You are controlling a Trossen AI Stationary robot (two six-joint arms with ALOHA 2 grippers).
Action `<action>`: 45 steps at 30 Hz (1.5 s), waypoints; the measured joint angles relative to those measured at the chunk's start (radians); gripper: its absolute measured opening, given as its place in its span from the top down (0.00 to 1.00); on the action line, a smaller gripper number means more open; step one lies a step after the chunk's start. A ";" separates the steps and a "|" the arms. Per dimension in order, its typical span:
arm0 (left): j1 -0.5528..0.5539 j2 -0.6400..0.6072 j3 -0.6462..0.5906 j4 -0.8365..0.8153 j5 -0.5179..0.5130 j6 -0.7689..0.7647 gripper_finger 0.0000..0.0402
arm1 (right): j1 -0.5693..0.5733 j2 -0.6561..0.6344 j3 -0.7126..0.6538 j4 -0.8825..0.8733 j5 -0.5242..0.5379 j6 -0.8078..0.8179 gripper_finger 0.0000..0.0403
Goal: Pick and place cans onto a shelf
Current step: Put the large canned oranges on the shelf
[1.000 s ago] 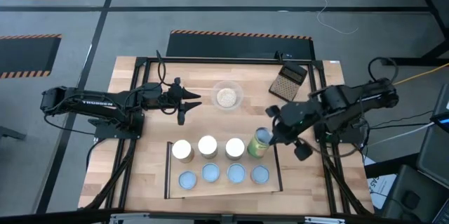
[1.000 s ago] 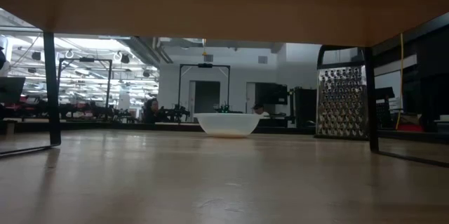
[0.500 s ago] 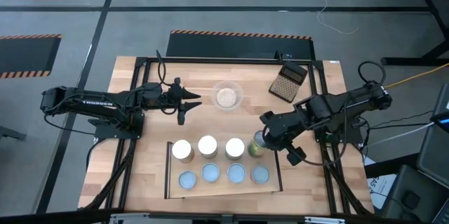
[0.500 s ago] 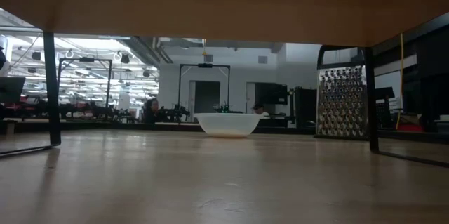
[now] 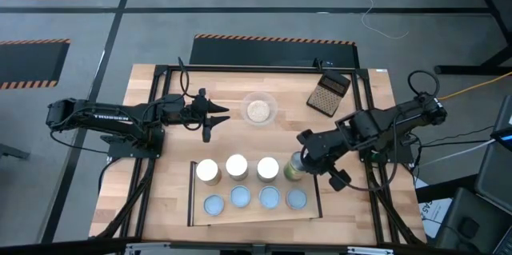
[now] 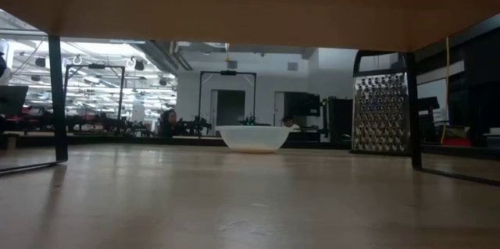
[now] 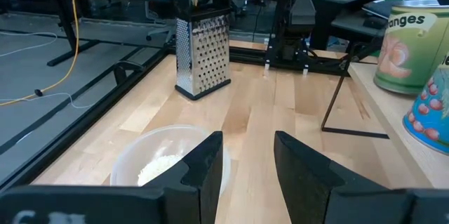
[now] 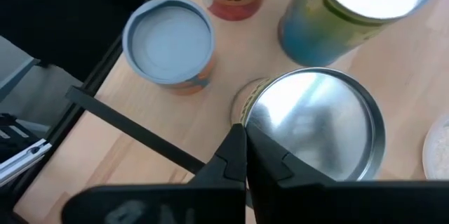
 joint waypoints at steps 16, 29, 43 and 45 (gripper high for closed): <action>0.000 0.000 0.000 0.000 0.000 0.000 0.70 | 0.005 0.000 -0.001 0.013 -0.002 0.004 0.95; 0.000 0.000 0.000 0.000 0.000 0.000 0.70 | 0.005 0.000 -0.001 0.029 -0.001 0.053 0.94; 0.000 0.000 0.000 0.000 0.000 0.000 0.70 | 0.005 0.000 -0.001 0.049 -0.001 0.080 0.79; 0.000 0.000 0.000 0.000 0.000 0.000 0.70 | 0.005 0.000 -0.001 0.049 -0.001 0.080 0.79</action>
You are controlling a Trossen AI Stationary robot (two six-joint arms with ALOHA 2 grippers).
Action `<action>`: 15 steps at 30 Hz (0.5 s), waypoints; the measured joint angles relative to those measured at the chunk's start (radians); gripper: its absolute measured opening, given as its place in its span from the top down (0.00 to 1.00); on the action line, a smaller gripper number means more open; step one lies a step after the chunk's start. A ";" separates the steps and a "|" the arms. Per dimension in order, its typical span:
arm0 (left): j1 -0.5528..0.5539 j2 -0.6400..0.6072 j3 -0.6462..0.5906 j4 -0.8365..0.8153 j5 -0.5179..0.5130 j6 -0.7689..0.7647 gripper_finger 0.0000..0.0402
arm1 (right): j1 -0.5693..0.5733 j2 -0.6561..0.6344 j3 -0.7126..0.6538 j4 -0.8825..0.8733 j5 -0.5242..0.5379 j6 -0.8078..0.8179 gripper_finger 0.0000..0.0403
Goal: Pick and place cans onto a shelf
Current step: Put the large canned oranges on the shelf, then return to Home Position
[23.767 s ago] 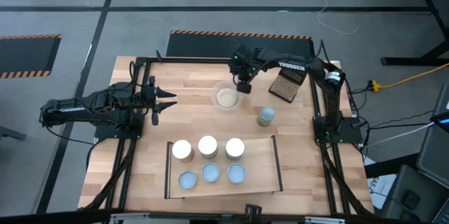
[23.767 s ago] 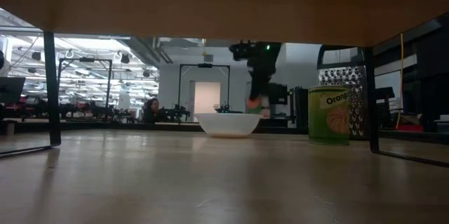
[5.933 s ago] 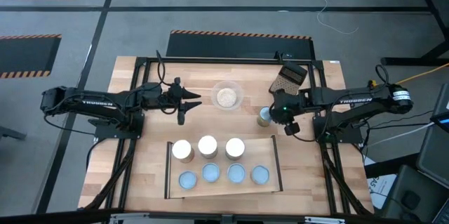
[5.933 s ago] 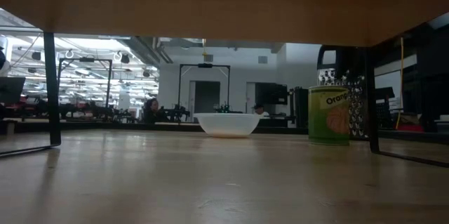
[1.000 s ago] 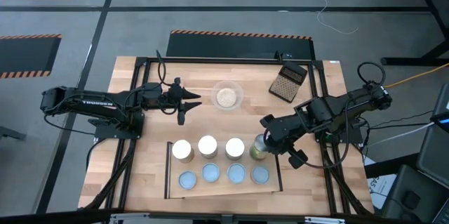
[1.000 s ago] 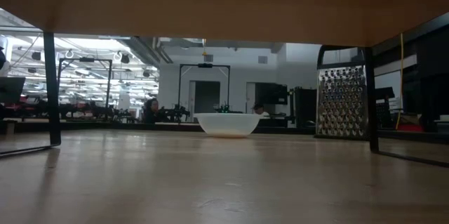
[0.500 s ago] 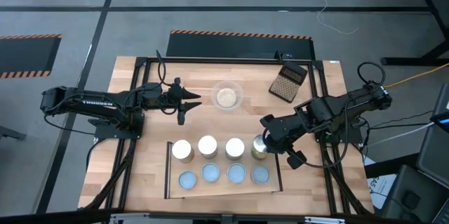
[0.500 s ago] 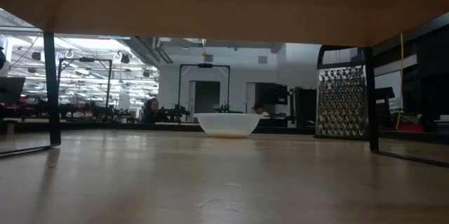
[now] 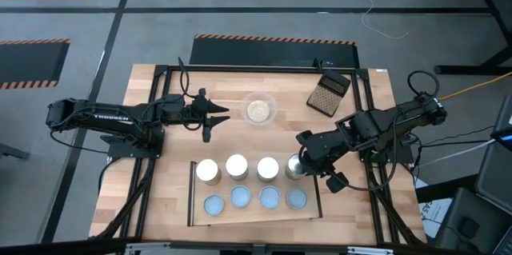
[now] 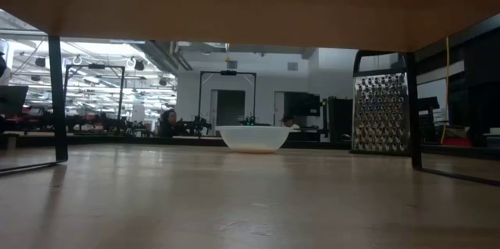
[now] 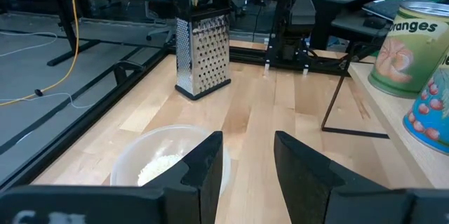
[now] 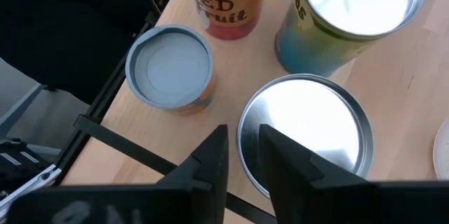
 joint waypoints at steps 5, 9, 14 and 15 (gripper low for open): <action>0.000 0.000 0.000 0.000 0.000 0.000 0.70 | 0.000 0.000 0.000 0.000 0.000 -0.002 0.79; 0.000 0.000 0.000 0.023 0.000 0.000 0.70 | 0.000 -0.006 0.001 -0.004 0.000 -0.003 0.79; 0.000 -0.047 0.002 0.092 0.000 0.009 0.70 | -0.002 -0.031 0.059 -0.047 0.006 0.001 0.79; 0.000 -0.064 0.002 0.095 0.000 0.024 0.70 | -0.002 -0.035 0.080 -0.062 0.006 0.001 0.79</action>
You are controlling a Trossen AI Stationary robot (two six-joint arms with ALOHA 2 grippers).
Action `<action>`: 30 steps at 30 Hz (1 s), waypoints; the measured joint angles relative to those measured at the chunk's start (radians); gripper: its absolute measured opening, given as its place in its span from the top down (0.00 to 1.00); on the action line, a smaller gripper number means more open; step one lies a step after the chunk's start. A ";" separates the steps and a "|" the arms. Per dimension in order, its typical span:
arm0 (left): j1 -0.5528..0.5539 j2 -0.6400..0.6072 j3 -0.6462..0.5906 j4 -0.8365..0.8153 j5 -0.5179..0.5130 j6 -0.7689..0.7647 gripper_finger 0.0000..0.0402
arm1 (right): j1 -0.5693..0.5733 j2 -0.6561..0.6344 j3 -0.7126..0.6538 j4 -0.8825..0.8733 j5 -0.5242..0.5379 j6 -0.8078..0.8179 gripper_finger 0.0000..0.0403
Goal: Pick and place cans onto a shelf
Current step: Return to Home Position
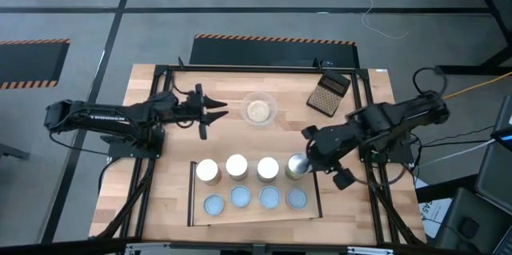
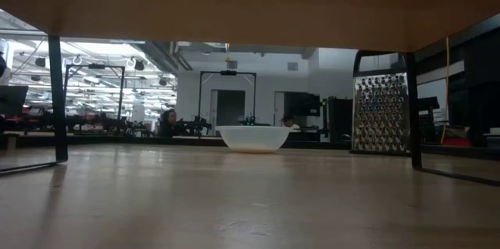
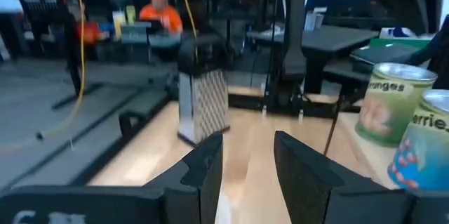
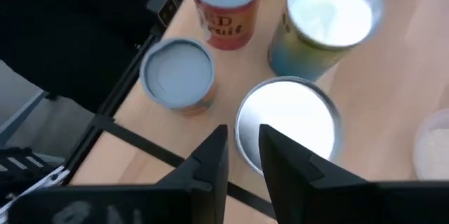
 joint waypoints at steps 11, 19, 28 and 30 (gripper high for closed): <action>0.000 -0.324 -0.001 -0.191 0.079 0.057 0.70 | -0.002 -0.147 0.091 -0.050 0.029 0.006 0.79; 0.000 -0.535 -0.024 -0.462 0.205 0.107 0.70 | -0.002 -0.265 0.020 -0.020 0.069 0.024 0.79; 0.000 -0.647 -0.279 -0.233 0.268 0.118 0.70 | -0.002 -0.471 -0.364 0.228 0.110 0.052 0.79; 0.000 -0.660 -0.334 -0.165 0.269 0.133 0.70 | -0.002 -0.522 -0.445 0.288 0.110 0.051 0.79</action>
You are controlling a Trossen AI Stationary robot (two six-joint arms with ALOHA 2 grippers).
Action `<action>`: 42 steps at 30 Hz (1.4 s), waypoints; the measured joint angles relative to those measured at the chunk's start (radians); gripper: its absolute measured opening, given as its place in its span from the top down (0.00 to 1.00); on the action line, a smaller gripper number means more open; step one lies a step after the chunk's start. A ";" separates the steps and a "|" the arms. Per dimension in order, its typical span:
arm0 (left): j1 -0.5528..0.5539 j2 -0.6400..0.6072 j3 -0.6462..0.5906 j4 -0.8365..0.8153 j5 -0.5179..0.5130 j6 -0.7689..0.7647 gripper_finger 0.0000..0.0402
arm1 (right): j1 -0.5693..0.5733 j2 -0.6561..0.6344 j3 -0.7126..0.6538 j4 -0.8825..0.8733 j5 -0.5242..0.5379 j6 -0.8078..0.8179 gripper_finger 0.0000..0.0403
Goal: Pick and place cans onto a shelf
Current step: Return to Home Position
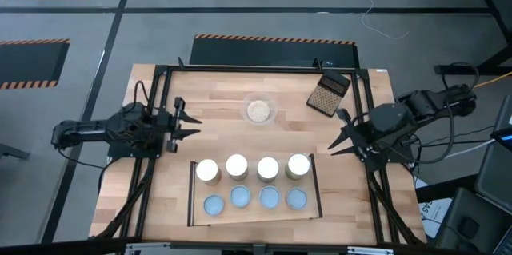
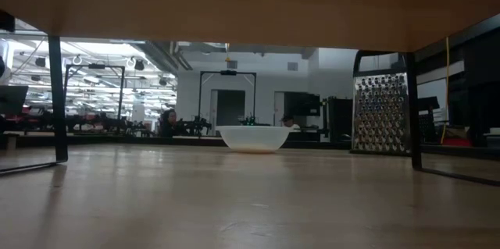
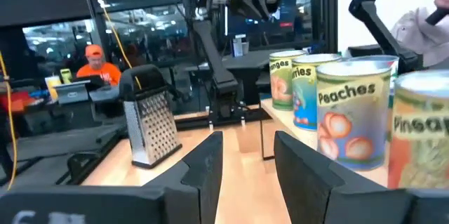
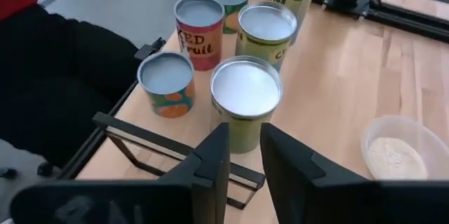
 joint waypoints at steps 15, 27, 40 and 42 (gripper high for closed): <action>0.000 -0.027 -0.125 0.076 -0.019 0.003 0.70 | 0.000 -0.378 -0.425 0.344 0.000 -0.006 0.79; 0.000 -0.027 -0.125 0.076 -0.019 0.001 0.70 | 0.000 -0.586 -0.582 0.415 -0.001 -0.019 0.79; 0.000 -0.026 -0.125 0.074 -0.019 -0.001 0.70 | 0.000 -0.685 -0.886 0.732 0.087 -0.057 0.79; 0.000 -0.026 -0.125 0.074 -0.019 -0.002 0.70 | 0.000 -0.685 -0.917 0.767 0.087 -0.058 0.79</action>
